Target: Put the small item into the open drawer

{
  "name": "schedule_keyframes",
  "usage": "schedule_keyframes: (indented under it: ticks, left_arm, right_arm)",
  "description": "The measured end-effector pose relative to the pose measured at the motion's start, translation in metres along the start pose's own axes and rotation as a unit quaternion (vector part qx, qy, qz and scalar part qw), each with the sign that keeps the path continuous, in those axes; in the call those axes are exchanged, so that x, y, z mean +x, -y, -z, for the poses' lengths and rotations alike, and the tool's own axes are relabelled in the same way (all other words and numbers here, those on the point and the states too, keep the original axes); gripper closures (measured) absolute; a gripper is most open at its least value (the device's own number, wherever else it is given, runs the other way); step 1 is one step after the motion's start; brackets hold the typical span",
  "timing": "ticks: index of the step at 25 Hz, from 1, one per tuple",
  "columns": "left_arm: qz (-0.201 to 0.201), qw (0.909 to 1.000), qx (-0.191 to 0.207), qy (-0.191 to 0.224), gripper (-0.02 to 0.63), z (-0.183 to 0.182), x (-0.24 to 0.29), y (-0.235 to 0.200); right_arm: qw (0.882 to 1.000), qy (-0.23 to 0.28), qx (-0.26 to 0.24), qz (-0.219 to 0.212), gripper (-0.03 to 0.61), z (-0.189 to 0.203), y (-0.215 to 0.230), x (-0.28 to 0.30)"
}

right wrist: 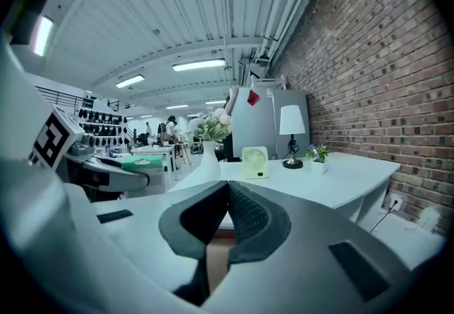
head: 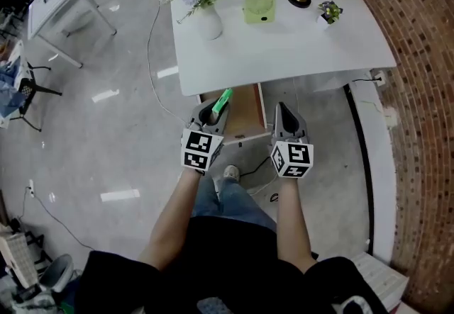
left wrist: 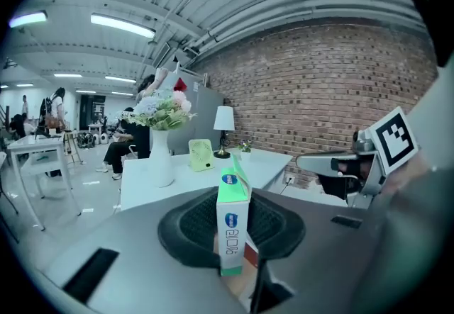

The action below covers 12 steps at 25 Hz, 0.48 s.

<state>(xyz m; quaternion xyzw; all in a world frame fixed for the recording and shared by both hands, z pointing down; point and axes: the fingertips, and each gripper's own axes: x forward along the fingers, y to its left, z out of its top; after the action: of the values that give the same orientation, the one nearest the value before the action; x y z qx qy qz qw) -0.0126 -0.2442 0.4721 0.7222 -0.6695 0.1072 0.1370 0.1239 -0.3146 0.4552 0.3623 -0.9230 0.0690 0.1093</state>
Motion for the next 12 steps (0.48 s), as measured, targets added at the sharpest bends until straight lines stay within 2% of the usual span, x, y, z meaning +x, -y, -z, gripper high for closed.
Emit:
schedule_keyframes:
  ticks: [5,12]
  left_arm:
    - [-0.013,0.9999,-0.001,-0.010,0.526,0.006,0.007,0.004]
    - [-0.019,0.9994,-0.008,-0.029,0.526,0.028,0.012,0.007]
  right_arm:
    - [1.000,-0.017,0.004,-0.025,0.577,0.013,-0.004,0.018]
    - [0.999,-0.035,0.006,-0.029,0.577,0.028,-0.010,0.031]
